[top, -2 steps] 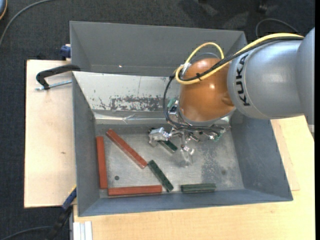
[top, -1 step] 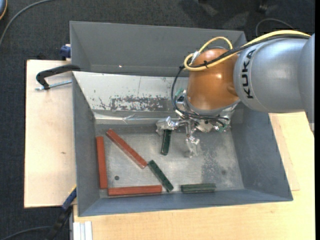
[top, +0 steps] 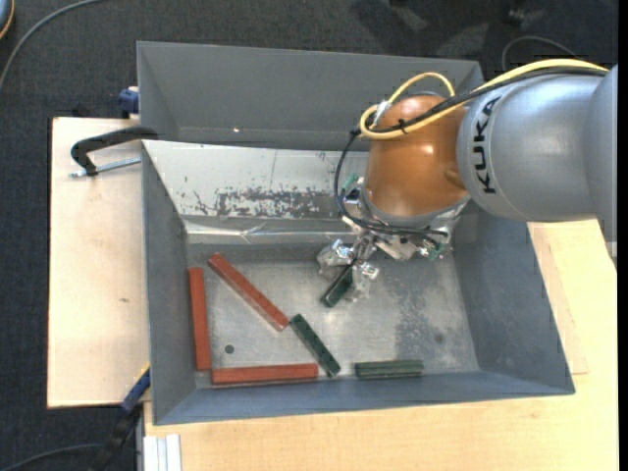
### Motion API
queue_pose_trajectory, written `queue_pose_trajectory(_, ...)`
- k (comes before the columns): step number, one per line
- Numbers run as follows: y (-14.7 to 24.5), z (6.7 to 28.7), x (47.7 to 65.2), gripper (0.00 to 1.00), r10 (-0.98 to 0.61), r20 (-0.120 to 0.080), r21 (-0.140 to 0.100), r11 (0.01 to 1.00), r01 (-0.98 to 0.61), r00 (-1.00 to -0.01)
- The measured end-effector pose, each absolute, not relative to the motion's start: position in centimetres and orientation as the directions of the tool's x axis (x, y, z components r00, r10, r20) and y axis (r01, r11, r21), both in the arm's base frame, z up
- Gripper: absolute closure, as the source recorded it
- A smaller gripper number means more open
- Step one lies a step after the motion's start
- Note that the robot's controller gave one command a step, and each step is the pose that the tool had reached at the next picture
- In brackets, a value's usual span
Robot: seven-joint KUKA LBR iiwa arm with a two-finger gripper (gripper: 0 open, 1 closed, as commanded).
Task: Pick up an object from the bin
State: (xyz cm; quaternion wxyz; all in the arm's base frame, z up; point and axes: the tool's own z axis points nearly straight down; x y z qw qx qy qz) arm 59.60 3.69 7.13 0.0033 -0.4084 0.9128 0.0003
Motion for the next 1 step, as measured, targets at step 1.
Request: queue_pose_trajectory(1, 3.21, 27.83, 57.39, 1.00, -0.732, -0.012, -0.010, 0.682, -0.732, -0.682)
